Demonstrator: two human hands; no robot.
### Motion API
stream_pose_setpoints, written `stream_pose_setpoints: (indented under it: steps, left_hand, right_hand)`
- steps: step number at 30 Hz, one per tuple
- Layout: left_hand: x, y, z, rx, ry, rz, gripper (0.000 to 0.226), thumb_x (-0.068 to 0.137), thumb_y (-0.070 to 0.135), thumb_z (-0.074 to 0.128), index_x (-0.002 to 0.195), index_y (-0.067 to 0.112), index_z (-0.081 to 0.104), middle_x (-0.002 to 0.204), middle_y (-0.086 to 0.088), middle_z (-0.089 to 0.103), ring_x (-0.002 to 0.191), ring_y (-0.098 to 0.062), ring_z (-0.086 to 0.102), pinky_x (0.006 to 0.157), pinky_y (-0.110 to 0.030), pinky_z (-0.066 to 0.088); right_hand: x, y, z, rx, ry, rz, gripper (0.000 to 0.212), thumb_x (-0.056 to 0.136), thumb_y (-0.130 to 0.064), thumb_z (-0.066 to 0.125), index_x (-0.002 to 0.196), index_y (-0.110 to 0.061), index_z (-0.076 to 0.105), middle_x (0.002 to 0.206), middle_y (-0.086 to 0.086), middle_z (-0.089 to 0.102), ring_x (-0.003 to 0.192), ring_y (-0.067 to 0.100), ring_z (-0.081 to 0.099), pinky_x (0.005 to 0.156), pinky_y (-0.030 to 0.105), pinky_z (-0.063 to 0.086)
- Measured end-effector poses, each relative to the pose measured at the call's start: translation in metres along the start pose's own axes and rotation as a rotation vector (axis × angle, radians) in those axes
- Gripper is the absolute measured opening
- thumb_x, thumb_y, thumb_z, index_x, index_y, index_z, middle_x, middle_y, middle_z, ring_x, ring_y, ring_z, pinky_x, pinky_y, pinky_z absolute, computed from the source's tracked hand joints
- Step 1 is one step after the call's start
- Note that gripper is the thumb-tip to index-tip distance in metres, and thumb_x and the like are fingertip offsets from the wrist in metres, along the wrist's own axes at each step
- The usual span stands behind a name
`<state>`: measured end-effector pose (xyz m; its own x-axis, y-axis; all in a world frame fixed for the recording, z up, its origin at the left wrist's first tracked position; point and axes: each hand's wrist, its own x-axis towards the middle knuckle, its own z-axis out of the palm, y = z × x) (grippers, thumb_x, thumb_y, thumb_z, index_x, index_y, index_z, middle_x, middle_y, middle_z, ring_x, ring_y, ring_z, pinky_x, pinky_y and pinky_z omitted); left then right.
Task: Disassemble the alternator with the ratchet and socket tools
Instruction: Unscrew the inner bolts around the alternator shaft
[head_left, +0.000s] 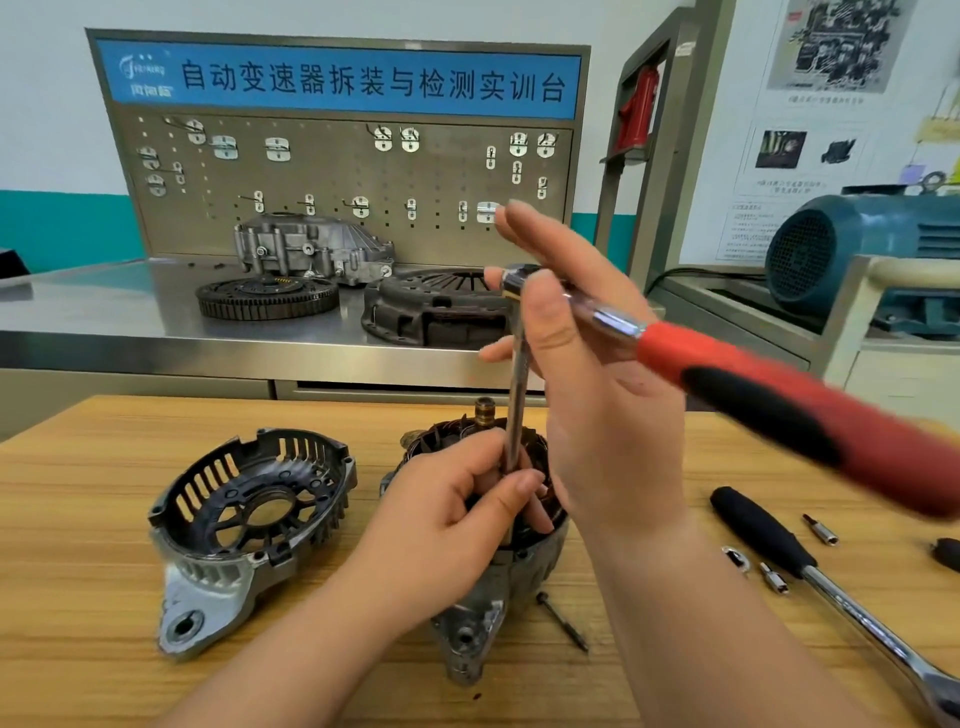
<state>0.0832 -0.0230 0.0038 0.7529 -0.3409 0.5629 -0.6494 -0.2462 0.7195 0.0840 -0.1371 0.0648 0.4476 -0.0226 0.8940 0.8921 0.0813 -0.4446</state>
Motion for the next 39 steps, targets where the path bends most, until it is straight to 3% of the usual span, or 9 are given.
stream_pose_setpoints:
  steps: [4,10,16,19,22,28,34,37,39]
  left_hand:
    - [0.0,0.0,0.0,0.014,-0.002,0.04,0.032,0.086,0.049,0.044,0.105,0.031,0.061,0.096,0.013,0.072,0.082,-0.027,0.066,0.073,-0.049,0.051]
    - [-0.002,0.003,-0.002,0.038,-0.045,0.053,0.046,0.088,0.049,0.039,0.103,0.013,0.064,0.088,-0.009,0.07,0.083,-0.035,0.063,0.074,-0.052,0.05]
    - [0.002,0.003,-0.001,0.001,-0.036,0.018,0.023,0.089,0.04,0.049,0.096,0.022,0.063,0.076,0.009,0.073,0.067,-0.038,0.064,0.067,-0.052,0.054]
    - [0.004,-0.005,0.005,0.101,0.017,-0.153,0.019,0.095,0.022,0.053,0.078,0.024,0.058,0.055,0.026,0.064,0.047,-0.007,0.062,0.044,-0.024,0.05]
    - [0.002,-0.003,0.003,0.034,-0.016,0.025,0.014,0.092,0.028,0.053,0.093,0.032,0.066,0.078,0.021,0.071,0.074,0.008,0.065,0.064,-0.005,0.046]
    - [-0.001,0.001,-0.003,-0.034,-0.074,0.074,0.033,0.093,0.038,0.044,0.104,0.015,0.065,0.098,0.005,0.07,0.09,-0.005,0.065,0.079,-0.015,0.05]
    - [0.0,-0.001,0.001,-0.114,-0.039,0.018,0.02,0.089,0.038,0.05,0.094,0.024,0.065,0.075,0.0,0.071,0.075,-0.021,0.068,0.08,-0.05,0.052]
    - [0.002,0.0,0.001,-0.096,-0.054,0.007,0.024,0.086,0.043,0.047,0.094,0.029,0.064,0.078,0.001,0.072,0.075,-0.031,0.066,0.078,-0.055,0.051]
    - [0.002,0.0,0.0,-0.092,-0.061,0.018,0.024,0.088,0.043,0.045,0.09,0.028,0.064,0.078,0.002,0.072,0.078,-0.024,0.067,0.08,-0.051,0.051]
  right_hand:
    - [0.002,-0.002,0.005,0.245,-0.039,0.13,0.027,0.098,-0.036,0.048,0.123,-0.039,0.058,0.131,-0.009,0.061,0.113,0.016,0.063,0.076,0.028,0.054]
    - [0.003,-0.006,0.002,0.528,0.005,0.523,0.055,0.101,-0.05,0.018,0.127,-0.015,0.051,0.098,0.008,0.075,0.083,0.022,0.071,0.067,0.027,0.053]
    - [0.002,-0.009,0.003,0.179,0.024,0.188,0.031,0.097,-0.029,0.045,0.127,-0.034,0.052,0.12,-0.002,0.068,0.109,0.016,0.063,0.079,0.03,0.055]
    - [0.001,-0.01,0.005,0.064,-0.047,0.037,0.044,0.096,-0.01,0.052,0.132,-0.034,0.045,0.134,-0.013,0.056,0.125,0.018,0.055,0.096,0.042,0.051]
    - [0.003,-0.01,0.007,0.226,-0.075,0.15,0.038,0.095,-0.016,0.047,0.128,-0.036,0.048,0.141,-0.008,0.052,0.113,0.02,0.063,0.087,0.036,0.054]
    - [0.002,-0.006,0.003,0.503,-0.037,0.501,0.05,0.097,-0.046,0.028,0.131,-0.017,0.049,0.107,0.005,0.074,0.086,0.024,0.071,0.071,0.029,0.053]
    - [0.002,-0.008,0.003,0.268,-0.019,0.231,0.027,0.096,-0.031,0.049,0.123,-0.034,0.057,0.122,-0.004,0.067,0.103,0.018,0.066,0.076,0.03,0.054]
    - [0.001,-0.007,-0.001,0.093,-0.084,0.176,0.03,0.094,-0.029,0.053,0.124,-0.032,0.056,0.129,-0.012,0.06,0.122,0.025,0.058,0.092,0.039,0.052]
    - [0.002,-0.006,0.0,0.188,-0.089,0.229,0.031,0.095,-0.025,0.048,0.126,-0.028,0.054,0.128,-0.011,0.059,0.11,0.023,0.065,0.085,0.034,0.053]
